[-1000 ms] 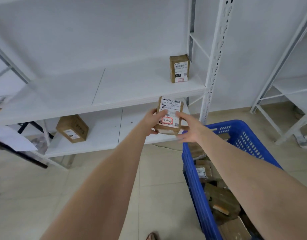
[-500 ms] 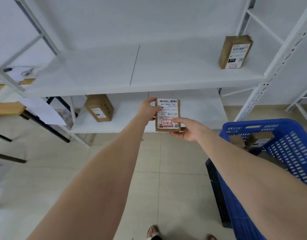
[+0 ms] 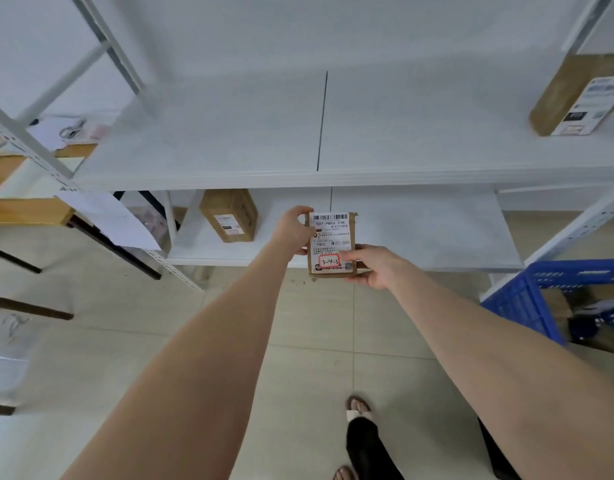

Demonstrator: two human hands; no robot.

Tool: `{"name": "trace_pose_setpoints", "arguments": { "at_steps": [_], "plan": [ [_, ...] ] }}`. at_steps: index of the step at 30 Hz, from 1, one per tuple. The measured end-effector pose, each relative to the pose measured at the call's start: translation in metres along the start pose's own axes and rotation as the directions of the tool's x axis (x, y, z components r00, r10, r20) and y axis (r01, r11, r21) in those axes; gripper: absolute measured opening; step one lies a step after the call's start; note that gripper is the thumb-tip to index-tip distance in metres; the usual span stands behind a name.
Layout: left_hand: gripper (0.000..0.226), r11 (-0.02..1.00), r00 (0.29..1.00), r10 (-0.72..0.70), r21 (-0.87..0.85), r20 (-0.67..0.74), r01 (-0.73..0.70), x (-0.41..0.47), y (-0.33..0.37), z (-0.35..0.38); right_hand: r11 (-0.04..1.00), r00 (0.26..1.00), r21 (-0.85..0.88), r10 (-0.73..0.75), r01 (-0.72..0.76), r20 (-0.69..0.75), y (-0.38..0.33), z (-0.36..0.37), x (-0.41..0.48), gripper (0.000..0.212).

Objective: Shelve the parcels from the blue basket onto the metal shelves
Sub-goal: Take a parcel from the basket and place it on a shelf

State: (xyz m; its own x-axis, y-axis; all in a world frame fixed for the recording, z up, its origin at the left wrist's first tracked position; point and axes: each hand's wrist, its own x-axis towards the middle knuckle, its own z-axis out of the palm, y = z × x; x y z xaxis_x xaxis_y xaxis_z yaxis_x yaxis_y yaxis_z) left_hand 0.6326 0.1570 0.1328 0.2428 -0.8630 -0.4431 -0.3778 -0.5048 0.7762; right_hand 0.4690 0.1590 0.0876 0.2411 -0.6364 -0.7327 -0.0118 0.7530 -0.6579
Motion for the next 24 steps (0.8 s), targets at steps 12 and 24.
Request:
{"name": "trace_pose_setpoints", "arguments": {
  "at_steps": [12, 24],
  "plan": [
    [0.040, 0.997, 0.997, -0.078, 0.004, 0.027, 0.078, 0.138, -0.034, -0.009, 0.998, 0.998, 0.032, 0.060, -0.059, -0.017, -0.025, 0.022, 0.134, 0.032],
    [0.048, 0.999, 0.992, 0.042, 0.028, 0.119, -0.046, 0.284, -0.106, 0.041, 0.946, 0.957, -0.284, -0.217, 0.157, -0.194, 0.012, 0.007, 0.305, 0.060]
  ]
}}
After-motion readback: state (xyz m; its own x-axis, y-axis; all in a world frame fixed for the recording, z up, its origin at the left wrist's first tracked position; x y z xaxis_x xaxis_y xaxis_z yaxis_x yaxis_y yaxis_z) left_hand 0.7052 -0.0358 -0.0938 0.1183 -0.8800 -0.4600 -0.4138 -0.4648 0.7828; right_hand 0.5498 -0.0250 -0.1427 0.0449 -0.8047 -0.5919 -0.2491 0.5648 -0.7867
